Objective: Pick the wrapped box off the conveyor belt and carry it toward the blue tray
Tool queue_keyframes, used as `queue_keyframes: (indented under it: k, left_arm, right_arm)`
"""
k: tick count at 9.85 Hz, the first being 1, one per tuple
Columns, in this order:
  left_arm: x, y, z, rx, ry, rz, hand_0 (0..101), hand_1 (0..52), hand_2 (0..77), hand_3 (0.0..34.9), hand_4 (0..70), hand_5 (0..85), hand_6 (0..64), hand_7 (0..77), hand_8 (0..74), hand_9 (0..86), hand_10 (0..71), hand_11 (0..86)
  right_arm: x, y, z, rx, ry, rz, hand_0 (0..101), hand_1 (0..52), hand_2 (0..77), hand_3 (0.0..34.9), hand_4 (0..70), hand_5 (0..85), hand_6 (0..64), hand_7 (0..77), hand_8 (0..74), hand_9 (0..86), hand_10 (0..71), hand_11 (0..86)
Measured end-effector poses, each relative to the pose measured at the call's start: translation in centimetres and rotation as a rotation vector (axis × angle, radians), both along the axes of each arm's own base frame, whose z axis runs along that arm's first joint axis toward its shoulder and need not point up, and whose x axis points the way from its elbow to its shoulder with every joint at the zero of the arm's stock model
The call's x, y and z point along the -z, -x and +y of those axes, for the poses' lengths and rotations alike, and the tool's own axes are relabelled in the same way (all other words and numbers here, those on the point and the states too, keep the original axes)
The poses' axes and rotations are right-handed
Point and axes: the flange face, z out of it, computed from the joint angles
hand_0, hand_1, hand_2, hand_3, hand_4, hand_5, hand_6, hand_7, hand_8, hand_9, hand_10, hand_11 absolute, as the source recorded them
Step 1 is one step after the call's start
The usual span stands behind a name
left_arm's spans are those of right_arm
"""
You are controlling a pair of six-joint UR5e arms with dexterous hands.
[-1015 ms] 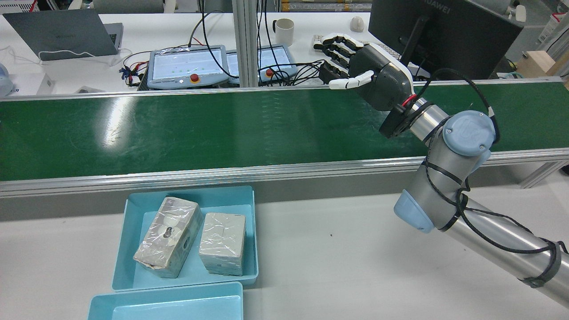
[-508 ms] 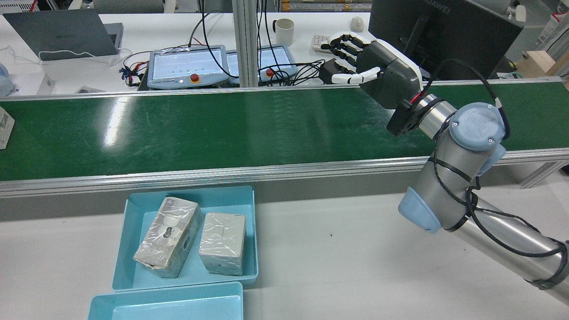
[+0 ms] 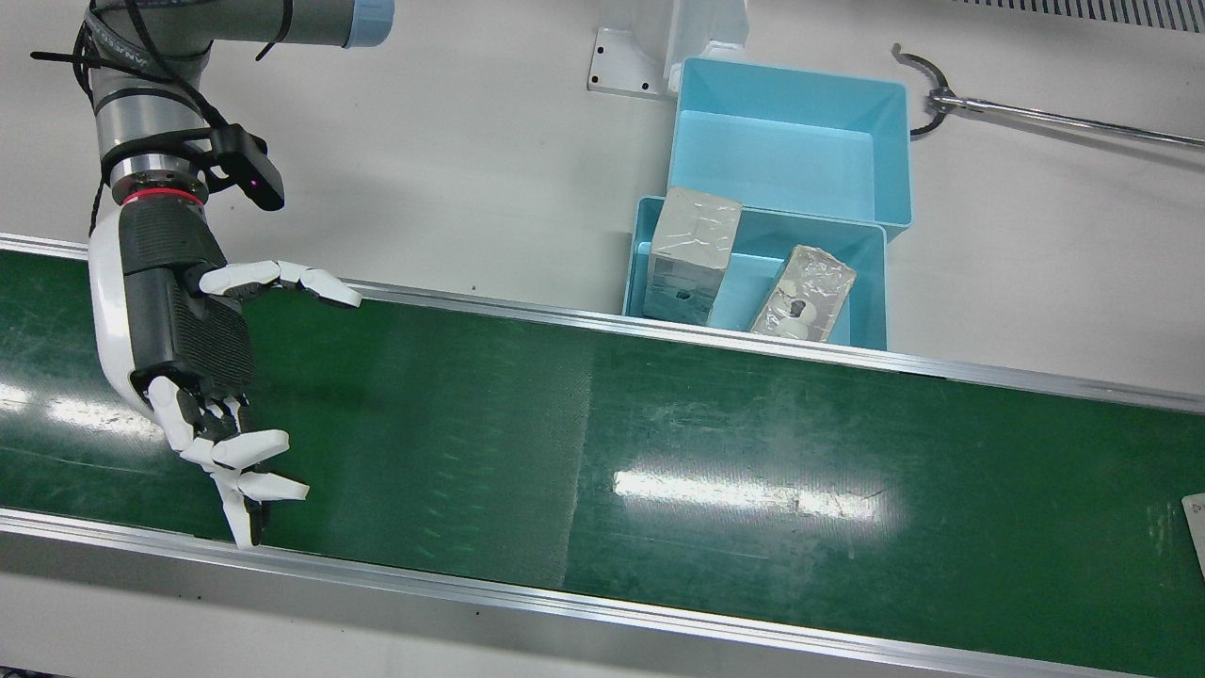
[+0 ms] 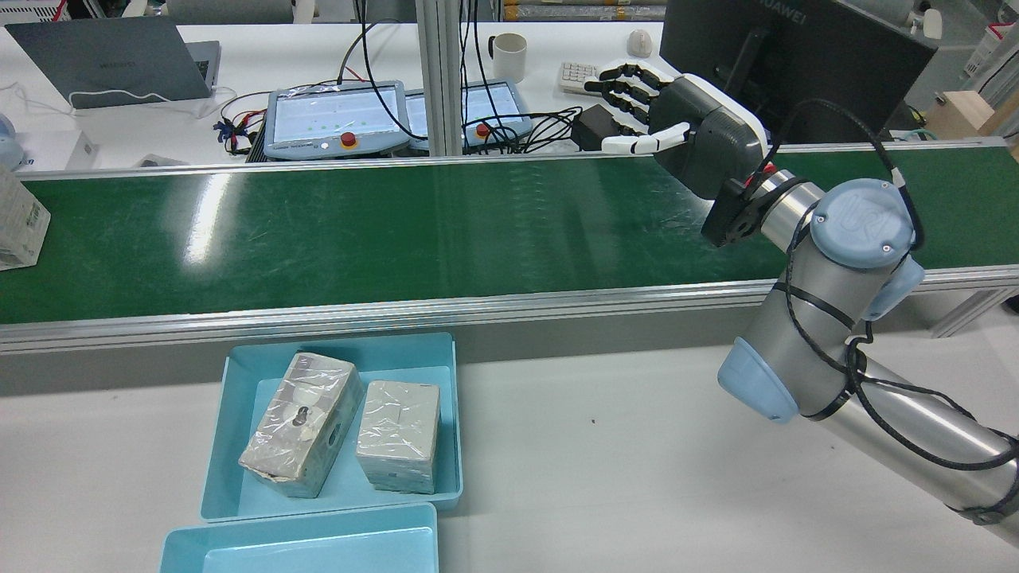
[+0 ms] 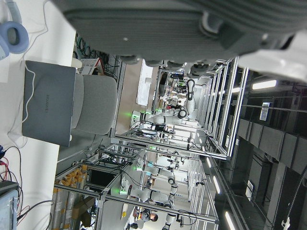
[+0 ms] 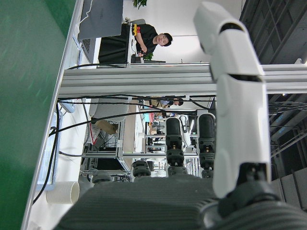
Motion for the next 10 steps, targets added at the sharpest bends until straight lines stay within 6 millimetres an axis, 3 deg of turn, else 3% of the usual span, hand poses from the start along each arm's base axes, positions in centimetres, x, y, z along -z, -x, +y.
queue_keyframes:
  k: [2, 4, 10]
  left_arm:
    - [0.0, 0.0, 0.0, 0.000, 0.000, 0.000, 0, 0.0, 1.1, 0.0, 0.0, 1.1, 0.5, 0.0, 0.0, 0.0, 0.5, 0.0]
    - [0.0, 0.0, 0.0, 0.000, 0.000, 0.000, 0, 0.0, 0.5, 0.0, 0.0, 1.1, 0.0, 0.5, 0.0, 0.0, 0.5, 0.0]
    - [0.0, 0.0, 0.0, 0.000, 0.000, 0.000, 0, 0.0, 0.5, 0.0, 0.0, 1.1, 0.0, 0.0, 0.0, 0.0, 0.5, 0.0]
  right_arm:
    - [0.1, 0.1, 0.0, 0.002, -0.001, -0.002, 48, 16.9, 18.0, 19.6, 8.2, 39.8, 3.3, 24.5, 0.5, 6.0, 0.0, 1.6]
    - [0.5, 0.2, 0.0, 0.004, -0.005, -0.005, 48, 14.7, 18.5, 19.6, 8.2, 39.8, 3.3, 24.5, 0.5, 6.0, 0.0, 1.6]
    - [1.3, 0.3, 0.3, 0.005, -0.020, -0.010, 48, 15.8, 19.1, 20.3, 10.4, 39.8, 2.7, 24.5, 0.5, 6.0, 0.0, 1.1]
